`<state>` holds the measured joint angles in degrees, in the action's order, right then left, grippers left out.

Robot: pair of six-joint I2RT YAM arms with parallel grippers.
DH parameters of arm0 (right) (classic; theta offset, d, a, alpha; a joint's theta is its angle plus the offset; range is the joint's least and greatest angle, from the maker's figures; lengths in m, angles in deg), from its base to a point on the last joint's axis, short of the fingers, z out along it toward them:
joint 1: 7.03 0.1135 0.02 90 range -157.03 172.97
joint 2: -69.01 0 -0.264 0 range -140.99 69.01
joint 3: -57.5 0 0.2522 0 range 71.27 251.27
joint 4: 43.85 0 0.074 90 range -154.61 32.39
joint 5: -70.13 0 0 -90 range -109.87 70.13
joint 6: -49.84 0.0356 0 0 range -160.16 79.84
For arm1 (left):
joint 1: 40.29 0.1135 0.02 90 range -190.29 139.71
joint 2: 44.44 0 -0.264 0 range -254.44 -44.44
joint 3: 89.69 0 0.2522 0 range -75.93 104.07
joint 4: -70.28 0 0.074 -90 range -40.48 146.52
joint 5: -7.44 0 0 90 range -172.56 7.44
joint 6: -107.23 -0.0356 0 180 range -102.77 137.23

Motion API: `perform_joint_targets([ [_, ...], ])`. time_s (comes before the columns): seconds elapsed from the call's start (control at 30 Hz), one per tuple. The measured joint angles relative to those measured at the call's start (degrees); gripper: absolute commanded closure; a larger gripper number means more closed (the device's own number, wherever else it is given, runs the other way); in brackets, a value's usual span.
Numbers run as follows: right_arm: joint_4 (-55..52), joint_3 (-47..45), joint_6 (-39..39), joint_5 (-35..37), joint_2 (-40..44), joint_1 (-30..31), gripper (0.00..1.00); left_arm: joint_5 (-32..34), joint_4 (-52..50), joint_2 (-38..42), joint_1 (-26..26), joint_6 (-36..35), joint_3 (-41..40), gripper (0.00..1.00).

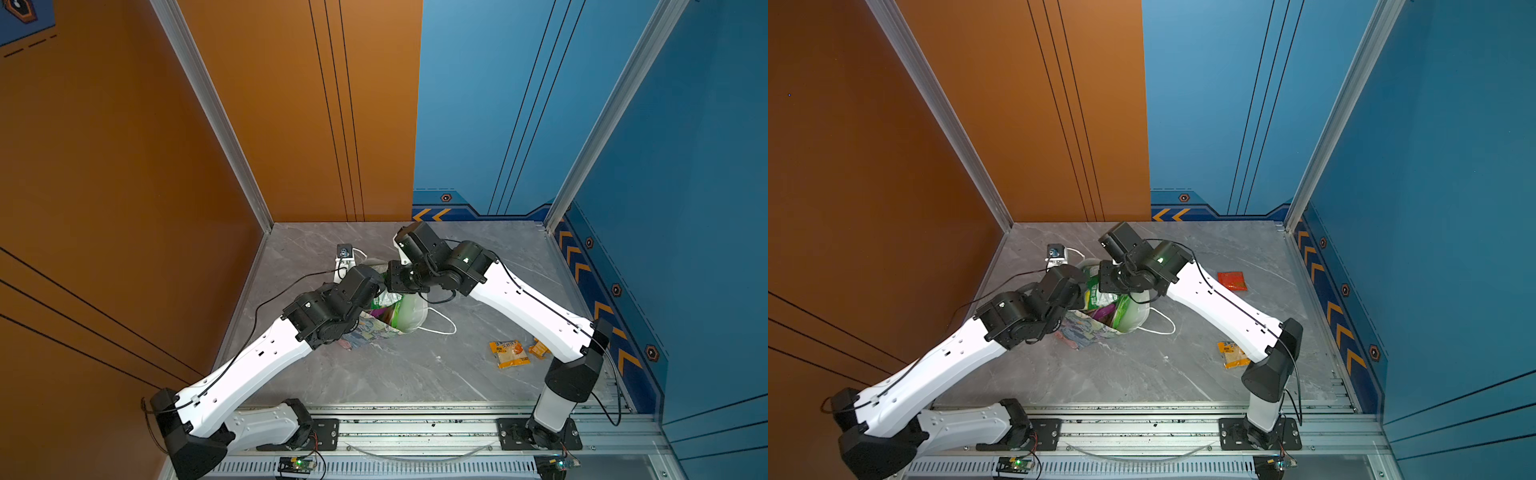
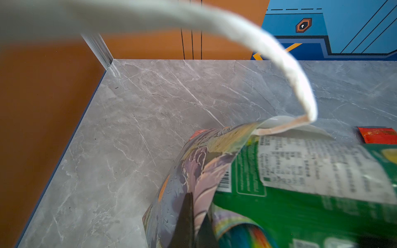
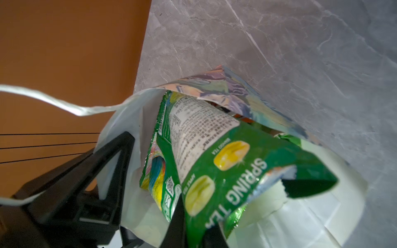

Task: Place the snacks into the paper bag
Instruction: Place the snack in the paper bag.

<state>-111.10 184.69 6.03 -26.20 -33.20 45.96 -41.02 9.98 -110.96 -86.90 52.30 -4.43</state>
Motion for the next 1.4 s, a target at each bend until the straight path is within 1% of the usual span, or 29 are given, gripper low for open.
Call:
perform_joint_targets([
  [0.2,4.7,0.3,2.3,-1.4,-3.9,1.4,1.0,-4.0,1.2,0.1,1.7,1.1,-0.1,0.97],
  [0.43,9.1,0.6,3.9,-2.7,-5.9,1.8,1.0,-10.2,3.8,2.3,6.7,2.7,-1.8,0.97],
  [0.67,12.8,0.4,5.2,-4.4,-7.2,1.8,0.99,-14.5,5.3,3.3,10.3,3.6,-3.0,0.97],
  [0.93,13.2,3.7,5.2,-6.5,-11.7,1.4,0.95,-16.4,6.1,5.3,13.3,4.3,-4.8,0.97],
  [1.1,13.2,6.3,5.1,-7.7,-14.6,1.2,0.92,-17.2,6.4,5.4,14.0,4.9,-5.2,0.97],
  [1.27,12.5,8.8,5.1,-9.2,-16.4,0.8,0.91,-17.2,6.4,5.4,14.5,5.4,-5.3,0.97],
  [1.33,12.5,9.6,5.1,-10.0,-17.2,0.8,0.89,-17.2,6.4,5.5,15.0,5.6,-5.5,0.97],
  [1.4,12.5,10.0,5.1,-10.4,-17.7,0.8,0.83,-17.4,6.5,5.7,15.5,5.6,-5.8,0.97],
])
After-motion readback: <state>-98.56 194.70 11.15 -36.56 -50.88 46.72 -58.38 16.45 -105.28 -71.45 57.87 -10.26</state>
